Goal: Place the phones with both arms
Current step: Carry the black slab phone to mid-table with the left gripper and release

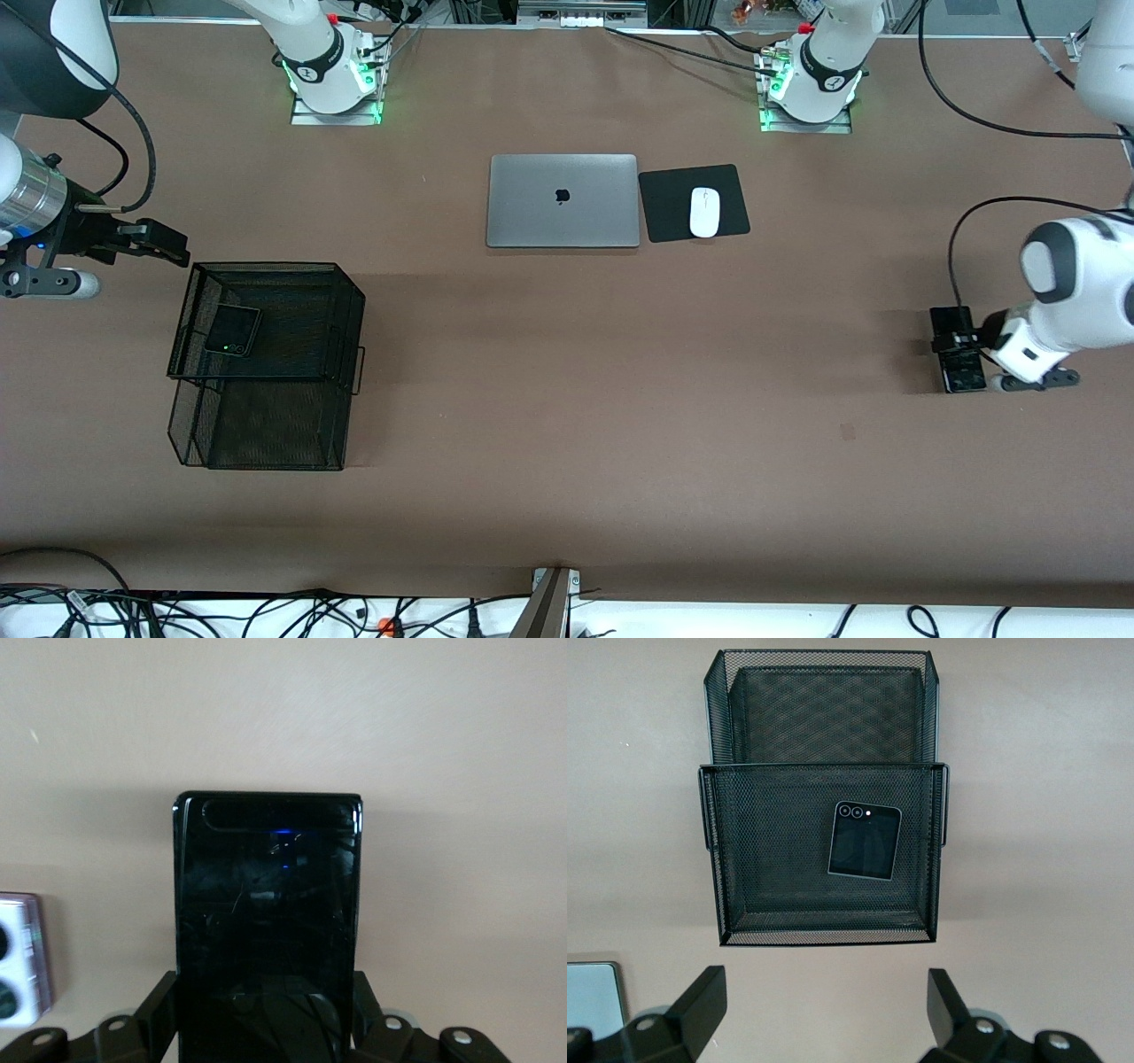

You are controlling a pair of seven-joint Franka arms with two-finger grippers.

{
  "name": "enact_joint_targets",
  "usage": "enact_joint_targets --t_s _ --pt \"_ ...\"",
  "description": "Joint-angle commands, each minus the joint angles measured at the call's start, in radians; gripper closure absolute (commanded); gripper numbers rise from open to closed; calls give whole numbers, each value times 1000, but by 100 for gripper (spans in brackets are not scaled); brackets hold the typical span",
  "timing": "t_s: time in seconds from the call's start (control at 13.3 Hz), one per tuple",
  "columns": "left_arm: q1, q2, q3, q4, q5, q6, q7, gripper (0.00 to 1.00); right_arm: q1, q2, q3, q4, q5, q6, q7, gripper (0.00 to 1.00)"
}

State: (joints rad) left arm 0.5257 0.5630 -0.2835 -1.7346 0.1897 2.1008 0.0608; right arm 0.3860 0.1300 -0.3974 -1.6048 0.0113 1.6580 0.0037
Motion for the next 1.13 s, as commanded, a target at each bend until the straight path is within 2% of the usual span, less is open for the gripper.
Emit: enact_joint_targets --t_s 0.0,0.15,0.3,0.45,0.6,0.83,0.9,1.05 --pt "-1 -14 -92 122 -18 -178 11 59 4 -18 5 -7 -14 -1 18 0" --pt "-4 -12 -198 188 -18 -273 16 59 4 -18 5 -7 -14 -1 16 0" --pt "-30 -5 -287 193 -18 -275 1 59 4 -18 5 -7 -16 0 18 0" --pt "-137 -3 -290 196 -18 -275 -62 59 4 -18 3 -7 -16 -1 18 0" --pt "-266 15 -290 201 -21 -265 -212 59 4 -16 3 -7 -16 -1 18 0" --pt "-462 115 -289 317 -16 -231 -469 59 4 -16 3 -7 -16 0 18 0" --pt "-520 144 -286 349 -13 -202 -549 59 4 -16 3 -7 -16 0 18 0" --pt "-614 190 -281 353 -6 -97 -671 59 4 -16 3 -7 -16 0 18 0"
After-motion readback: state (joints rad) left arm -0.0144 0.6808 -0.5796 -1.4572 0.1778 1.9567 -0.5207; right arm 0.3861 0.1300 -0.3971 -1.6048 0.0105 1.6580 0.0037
